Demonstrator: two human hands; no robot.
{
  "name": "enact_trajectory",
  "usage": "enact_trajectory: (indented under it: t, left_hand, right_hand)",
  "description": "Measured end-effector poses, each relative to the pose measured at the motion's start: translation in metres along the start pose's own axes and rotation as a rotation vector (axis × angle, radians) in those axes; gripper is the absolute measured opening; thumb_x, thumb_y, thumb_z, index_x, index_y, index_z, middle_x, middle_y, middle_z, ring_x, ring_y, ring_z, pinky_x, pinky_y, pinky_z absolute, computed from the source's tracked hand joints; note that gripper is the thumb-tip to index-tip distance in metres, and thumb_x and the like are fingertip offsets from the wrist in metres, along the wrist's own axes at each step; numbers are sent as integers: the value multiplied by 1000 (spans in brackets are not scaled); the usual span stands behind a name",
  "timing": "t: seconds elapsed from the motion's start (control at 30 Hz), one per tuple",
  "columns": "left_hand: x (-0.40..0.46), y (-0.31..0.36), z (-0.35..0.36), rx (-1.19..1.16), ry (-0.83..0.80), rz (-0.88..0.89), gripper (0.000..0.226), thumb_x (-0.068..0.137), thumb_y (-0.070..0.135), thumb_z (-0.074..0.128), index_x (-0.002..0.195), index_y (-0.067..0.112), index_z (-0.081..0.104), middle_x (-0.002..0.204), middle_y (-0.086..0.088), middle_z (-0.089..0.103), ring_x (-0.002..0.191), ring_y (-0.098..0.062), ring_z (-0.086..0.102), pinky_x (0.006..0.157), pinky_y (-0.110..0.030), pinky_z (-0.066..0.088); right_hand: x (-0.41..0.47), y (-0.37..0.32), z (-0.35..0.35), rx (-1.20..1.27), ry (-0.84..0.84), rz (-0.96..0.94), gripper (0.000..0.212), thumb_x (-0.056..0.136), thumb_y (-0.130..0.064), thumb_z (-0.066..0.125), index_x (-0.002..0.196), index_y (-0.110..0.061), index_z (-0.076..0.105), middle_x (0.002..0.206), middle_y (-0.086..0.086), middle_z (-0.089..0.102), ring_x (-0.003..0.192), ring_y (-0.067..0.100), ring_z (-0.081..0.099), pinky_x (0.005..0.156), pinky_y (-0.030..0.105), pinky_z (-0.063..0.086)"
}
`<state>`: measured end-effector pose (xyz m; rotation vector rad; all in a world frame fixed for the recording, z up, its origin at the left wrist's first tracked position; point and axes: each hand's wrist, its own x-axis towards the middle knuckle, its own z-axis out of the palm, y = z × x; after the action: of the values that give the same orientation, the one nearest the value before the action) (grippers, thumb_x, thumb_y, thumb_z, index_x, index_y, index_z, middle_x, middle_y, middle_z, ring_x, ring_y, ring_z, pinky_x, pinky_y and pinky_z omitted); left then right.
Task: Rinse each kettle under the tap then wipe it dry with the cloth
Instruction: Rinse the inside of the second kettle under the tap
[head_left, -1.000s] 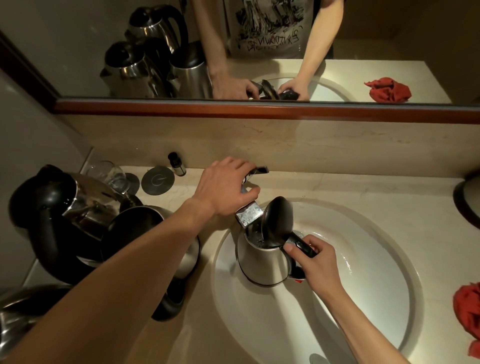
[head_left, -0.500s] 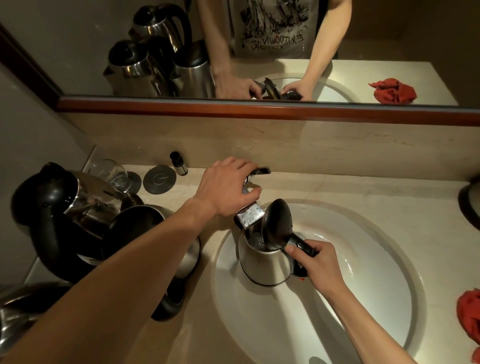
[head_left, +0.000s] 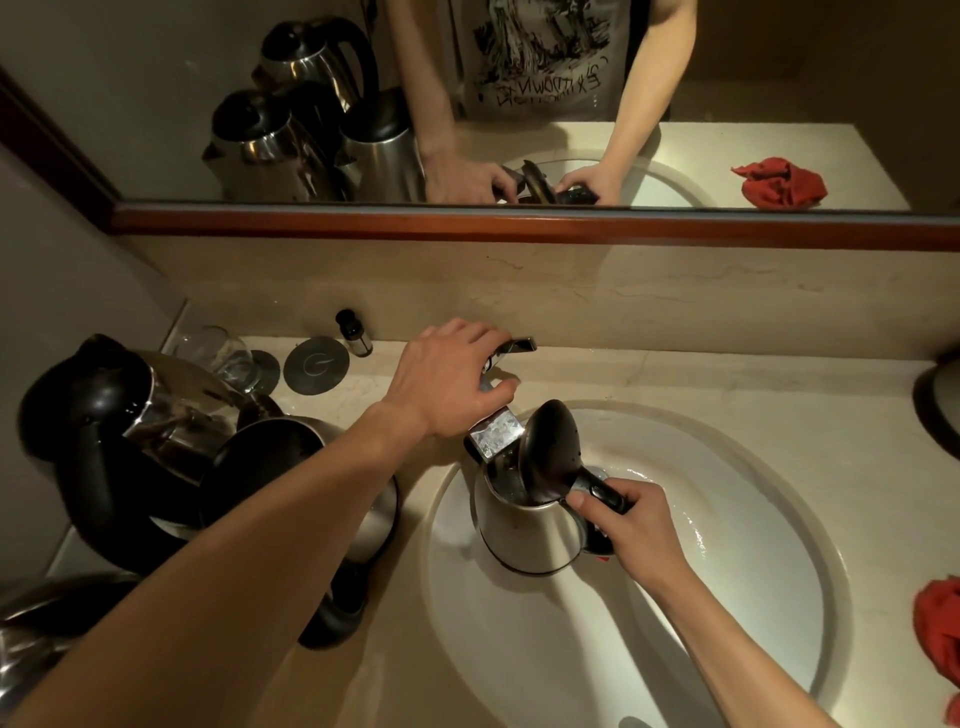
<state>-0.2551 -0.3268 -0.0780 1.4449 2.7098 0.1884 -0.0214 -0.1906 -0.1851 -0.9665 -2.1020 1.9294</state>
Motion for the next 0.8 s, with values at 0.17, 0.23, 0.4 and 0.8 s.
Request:
enact_trajectory:
  t: [0.17, 0.23, 0.4, 0.8]
  left_hand:
    - [0, 0, 1, 0, -8, -7, 73, 80, 64, 28, 136, 25, 53, 134, 6, 58, 120, -19, 51, 89, -35, 39]
    - [1, 0, 1, 1, -6, -6, 73, 80, 64, 27, 136, 25, 53, 134, 6, 59, 119, -19, 51, 89, -35, 39]
    - [0, 0, -1, -8, -7, -1, 75, 80, 64, 26, 137, 24, 53, 134, 4, 59, 118, -19, 52, 90, -35, 40]
    - [1, 1, 0, -2, 0, 5, 76, 79, 65, 24, 136, 24, 53, 133, 5, 59, 118, -20, 52, 88, -36, 40]
  right_hand:
    - [2, -1, -1, -9, -12, -11, 70, 66, -53, 84, 58, 3, 42, 55, 11, 33, 55, 21, 33, 57, 43, 31]
    - [3, 0, -2, -13, -15, -17, 72, 66, -53, 84, 60, 6, 43, 55, 11, 34, 54, 21, 34, 57, 43, 31]
    - [4, 1, -2, -16, -16, -22, 75, 67, -53, 83, 63, 11, 45, 55, 11, 34, 54, 21, 35, 57, 43, 31]
    - [3, -7, -1, -13, -6, -29, 70, 66, -51, 82, 61, 8, 45, 53, 9, 36, 51, 20, 36, 56, 39, 32]
